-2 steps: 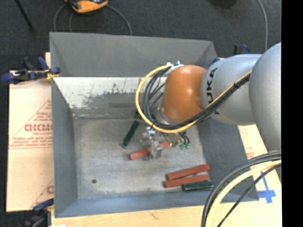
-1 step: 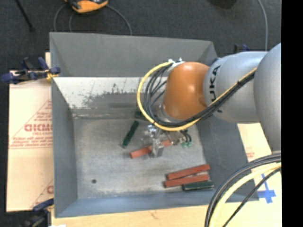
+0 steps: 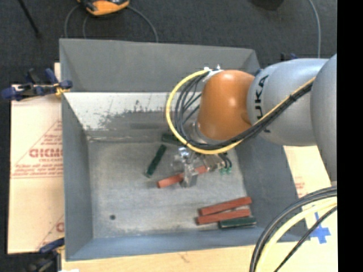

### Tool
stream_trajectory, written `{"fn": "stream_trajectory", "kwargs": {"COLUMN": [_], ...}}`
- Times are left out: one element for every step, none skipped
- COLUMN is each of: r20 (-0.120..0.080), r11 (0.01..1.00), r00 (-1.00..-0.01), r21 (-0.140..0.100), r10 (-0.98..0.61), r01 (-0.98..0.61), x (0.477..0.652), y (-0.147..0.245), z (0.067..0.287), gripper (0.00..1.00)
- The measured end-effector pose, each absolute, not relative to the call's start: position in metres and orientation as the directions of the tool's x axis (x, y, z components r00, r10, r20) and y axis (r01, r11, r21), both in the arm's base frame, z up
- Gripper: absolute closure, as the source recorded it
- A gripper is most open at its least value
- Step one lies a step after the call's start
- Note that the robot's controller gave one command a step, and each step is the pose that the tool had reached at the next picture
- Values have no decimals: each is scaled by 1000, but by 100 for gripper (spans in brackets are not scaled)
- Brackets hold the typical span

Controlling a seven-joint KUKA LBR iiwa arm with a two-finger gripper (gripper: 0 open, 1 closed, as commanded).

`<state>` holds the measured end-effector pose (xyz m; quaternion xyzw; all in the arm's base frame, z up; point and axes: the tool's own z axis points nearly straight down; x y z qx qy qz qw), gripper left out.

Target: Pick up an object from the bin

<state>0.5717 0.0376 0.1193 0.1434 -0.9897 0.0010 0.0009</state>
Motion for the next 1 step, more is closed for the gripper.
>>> {"fn": "stream_trajectory", "kwargs": {"r20": [2], "r11": [959], "r00": [-959], "r21": [-2], "r10": [-283], "r01": [-283], "x": [572], "y": [37], "z": [140], "gripper": [100]}}
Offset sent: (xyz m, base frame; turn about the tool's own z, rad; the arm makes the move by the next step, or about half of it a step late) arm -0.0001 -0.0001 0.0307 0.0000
